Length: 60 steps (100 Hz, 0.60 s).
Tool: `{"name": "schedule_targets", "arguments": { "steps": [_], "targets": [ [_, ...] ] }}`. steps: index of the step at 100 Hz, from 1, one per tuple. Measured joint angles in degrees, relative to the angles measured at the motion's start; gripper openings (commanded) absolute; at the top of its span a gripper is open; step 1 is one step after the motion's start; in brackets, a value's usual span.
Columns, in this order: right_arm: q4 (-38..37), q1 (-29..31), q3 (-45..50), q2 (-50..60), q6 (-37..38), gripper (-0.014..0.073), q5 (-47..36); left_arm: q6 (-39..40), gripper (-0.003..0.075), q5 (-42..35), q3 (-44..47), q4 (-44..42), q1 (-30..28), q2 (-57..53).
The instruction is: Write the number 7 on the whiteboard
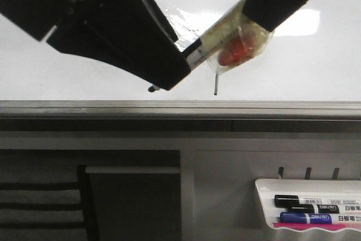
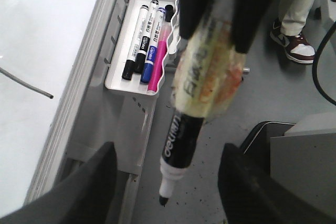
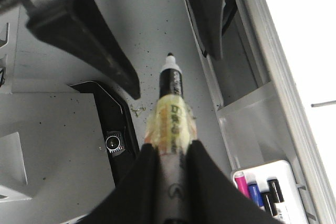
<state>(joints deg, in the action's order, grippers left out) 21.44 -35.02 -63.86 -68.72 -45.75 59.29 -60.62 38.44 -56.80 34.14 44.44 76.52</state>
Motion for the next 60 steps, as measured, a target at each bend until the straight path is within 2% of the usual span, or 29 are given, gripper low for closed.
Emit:
{"name": "schedule_targets", "arguments": {
  "steps": [19, 60],
  "targets": [
    [0.0, 0.0, 0.0, 0.0, 0.0, -0.0055, -0.5, -2.8, 0.0388, -2.6, 0.0, 3.7, 0.0, 0.3],
    [0.0, 0.0, 0.0, 0.0, 0.0, -0.0055, -2.6, -4.1, 0.0232, -2.6, -0.1, 5.3, 0.0, 2.1]
  ]
}}
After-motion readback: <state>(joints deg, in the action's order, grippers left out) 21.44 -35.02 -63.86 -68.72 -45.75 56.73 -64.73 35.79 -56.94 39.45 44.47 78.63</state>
